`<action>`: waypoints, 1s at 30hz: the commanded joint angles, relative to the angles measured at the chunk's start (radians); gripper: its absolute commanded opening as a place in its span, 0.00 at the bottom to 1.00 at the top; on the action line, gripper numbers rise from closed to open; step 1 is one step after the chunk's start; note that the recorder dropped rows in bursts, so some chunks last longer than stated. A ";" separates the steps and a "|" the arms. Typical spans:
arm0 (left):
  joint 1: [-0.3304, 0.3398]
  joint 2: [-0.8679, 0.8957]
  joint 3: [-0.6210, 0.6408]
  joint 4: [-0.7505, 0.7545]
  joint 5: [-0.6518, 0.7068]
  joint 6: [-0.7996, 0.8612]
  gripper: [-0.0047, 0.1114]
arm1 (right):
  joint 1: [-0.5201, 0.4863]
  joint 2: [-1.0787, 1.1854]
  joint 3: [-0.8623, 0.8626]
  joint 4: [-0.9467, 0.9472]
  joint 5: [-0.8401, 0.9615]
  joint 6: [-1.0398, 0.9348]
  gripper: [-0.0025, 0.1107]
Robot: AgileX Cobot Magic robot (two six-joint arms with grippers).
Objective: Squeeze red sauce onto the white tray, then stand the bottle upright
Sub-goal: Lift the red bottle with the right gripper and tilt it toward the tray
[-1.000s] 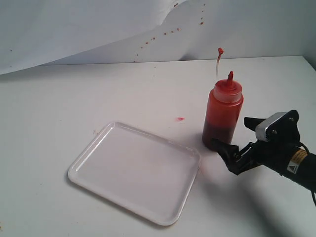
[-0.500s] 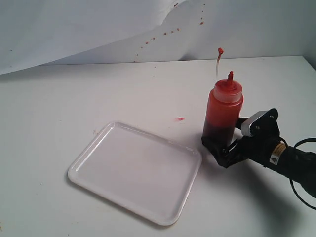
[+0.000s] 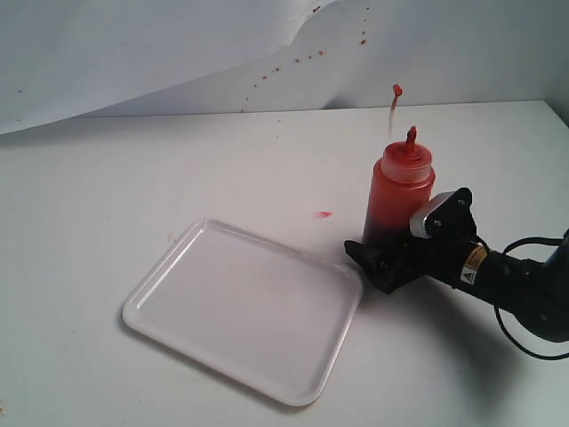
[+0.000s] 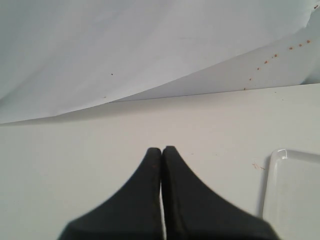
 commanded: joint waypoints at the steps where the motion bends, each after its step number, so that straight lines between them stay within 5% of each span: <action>1: -0.007 -0.003 0.005 0.004 -0.010 -0.005 0.04 | 0.003 0.001 -0.004 0.036 0.051 0.003 0.88; 30: -0.007 -0.003 0.005 0.004 -0.010 -0.005 0.04 | 0.003 -0.030 0.002 -0.010 0.162 0.077 0.88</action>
